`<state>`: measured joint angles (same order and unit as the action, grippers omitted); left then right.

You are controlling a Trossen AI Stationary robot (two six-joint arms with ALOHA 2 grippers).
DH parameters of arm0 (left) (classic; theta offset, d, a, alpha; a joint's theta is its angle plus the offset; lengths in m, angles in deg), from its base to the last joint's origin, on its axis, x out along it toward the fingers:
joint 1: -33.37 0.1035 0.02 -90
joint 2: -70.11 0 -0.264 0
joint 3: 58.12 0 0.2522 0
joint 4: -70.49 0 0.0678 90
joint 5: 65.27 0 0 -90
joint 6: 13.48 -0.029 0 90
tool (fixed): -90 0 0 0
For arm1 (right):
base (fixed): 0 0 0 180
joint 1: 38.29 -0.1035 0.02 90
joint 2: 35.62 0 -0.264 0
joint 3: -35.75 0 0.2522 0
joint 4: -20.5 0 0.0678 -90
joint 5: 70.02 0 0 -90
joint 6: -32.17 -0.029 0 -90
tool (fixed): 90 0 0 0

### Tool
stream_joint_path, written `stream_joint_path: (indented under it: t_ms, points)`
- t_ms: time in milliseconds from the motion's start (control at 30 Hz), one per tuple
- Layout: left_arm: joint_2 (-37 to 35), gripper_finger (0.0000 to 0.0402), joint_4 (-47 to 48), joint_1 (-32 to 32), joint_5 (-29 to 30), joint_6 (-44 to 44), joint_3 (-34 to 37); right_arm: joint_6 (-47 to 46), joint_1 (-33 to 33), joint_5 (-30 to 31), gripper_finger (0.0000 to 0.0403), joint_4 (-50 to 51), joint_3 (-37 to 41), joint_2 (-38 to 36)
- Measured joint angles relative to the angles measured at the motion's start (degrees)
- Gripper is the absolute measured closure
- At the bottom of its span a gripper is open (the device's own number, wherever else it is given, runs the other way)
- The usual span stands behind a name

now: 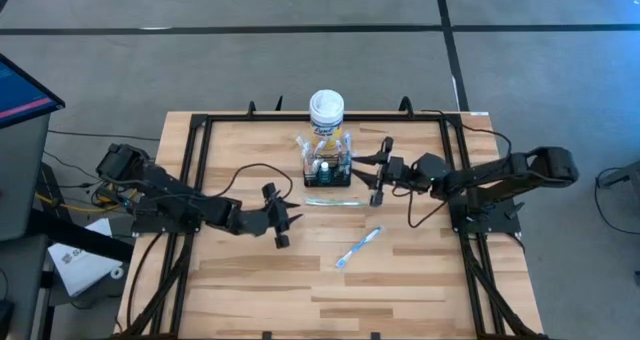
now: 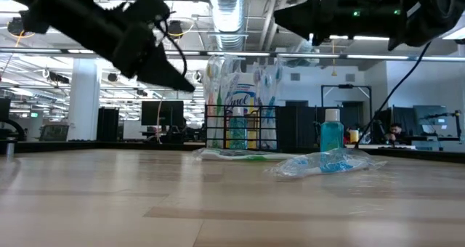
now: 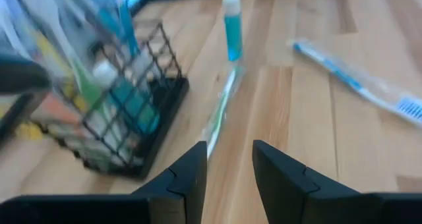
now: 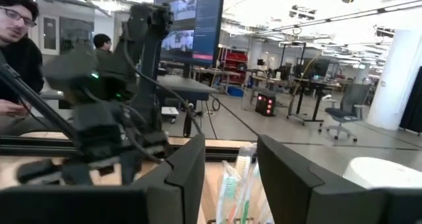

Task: Pick & Place toothbrushing station
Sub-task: Put the green toothbrush into the black wire organizer

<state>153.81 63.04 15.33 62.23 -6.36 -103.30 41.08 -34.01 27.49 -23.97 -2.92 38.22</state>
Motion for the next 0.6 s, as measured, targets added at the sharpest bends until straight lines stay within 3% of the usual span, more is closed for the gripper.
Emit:
stream_joint_path:
  t_ms: [133, 300, 600]
  points:
    - [1.13, 0.0284, -0.82, 2.54, -4.37, 0.91, 2.0, 0.11, -0.96, 0.04, 0.0275, 0.34, 0.0, -0.9]
    - [6.4, 0.0277, -4.2, 4.79, -4.57, 0.87, 2.62, 0.11, -0.81, 0.05, 0.0275, 0.8, 0.0, -0.74]
    - [12.41, 0.0207, -6.99, 8.24, -5.26, 2.62, 2.66, 0.13, -0.49, 0.05, 0.0275, 1.06, 0.0, -0.72]
